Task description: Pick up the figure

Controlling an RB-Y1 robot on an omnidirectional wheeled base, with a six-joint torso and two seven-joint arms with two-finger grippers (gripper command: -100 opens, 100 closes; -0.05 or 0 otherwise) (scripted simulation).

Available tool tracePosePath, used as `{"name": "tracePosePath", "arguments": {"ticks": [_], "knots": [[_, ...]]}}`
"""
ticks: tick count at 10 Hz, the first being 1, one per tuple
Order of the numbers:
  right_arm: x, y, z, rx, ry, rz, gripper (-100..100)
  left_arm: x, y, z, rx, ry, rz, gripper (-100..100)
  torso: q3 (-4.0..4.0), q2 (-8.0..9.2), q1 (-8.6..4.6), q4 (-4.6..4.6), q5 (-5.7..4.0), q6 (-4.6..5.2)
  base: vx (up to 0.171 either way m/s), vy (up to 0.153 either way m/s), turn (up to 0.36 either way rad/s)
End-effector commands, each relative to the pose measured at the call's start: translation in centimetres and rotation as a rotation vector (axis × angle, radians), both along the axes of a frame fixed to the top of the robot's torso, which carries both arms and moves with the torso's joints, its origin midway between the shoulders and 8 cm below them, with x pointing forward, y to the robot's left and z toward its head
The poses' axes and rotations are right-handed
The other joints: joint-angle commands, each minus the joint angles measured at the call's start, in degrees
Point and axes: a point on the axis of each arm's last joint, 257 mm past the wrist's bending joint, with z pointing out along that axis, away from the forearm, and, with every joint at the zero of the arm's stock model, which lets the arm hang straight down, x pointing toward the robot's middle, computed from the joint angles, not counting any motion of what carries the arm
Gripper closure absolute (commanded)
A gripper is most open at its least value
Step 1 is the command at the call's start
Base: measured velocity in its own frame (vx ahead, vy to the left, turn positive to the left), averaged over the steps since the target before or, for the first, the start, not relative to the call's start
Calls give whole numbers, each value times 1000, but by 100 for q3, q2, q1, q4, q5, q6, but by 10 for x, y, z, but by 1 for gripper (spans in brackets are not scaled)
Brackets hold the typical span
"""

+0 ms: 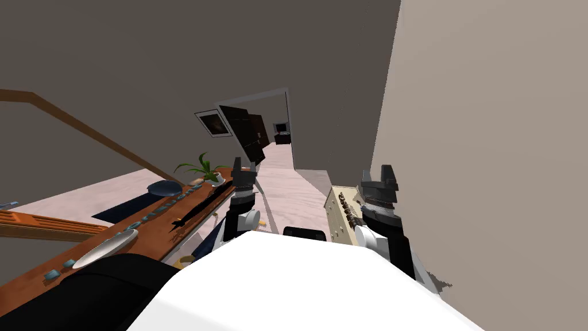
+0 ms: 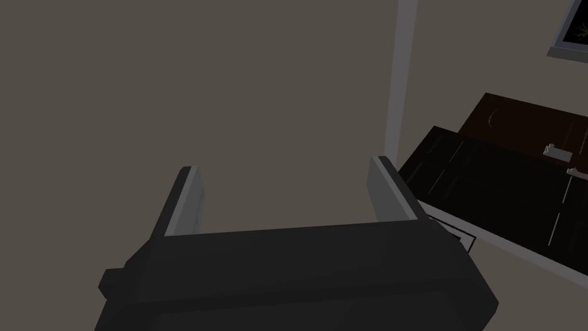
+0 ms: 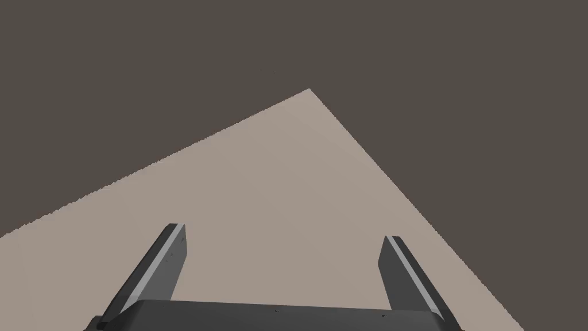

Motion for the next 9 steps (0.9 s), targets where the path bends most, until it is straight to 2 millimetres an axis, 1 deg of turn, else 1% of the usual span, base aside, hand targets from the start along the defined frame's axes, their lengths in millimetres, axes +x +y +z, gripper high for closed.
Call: {"name": "tracePosePath", "arguments": {"ticks": [1,4,5,8,9], "knots": [[8,-1,-7,6,33,24,-100,0,0,0,0,0,0,0,0,0,0,0,0,0,-14,11,-73],[26,-6,-23,42,102,63,-100,0,0,0,0,0,0,0,3,6,11,1,2,0,-20,32,-72],[27,-7,-24,44,109,63,-100,0,0,0,0,0,0,0,4,7,12,2,3,1,-15,24,-37],[49,-17,-50,118,204,100,-100,0,0,0,0,0,0,0,2,4,10,1,2,1,-14,29,-106],[51,-18,-53,122,218,98,-100,0,0,0,0,0,0,0,3,5,12,1,2,1,-11,31,-24]]}}
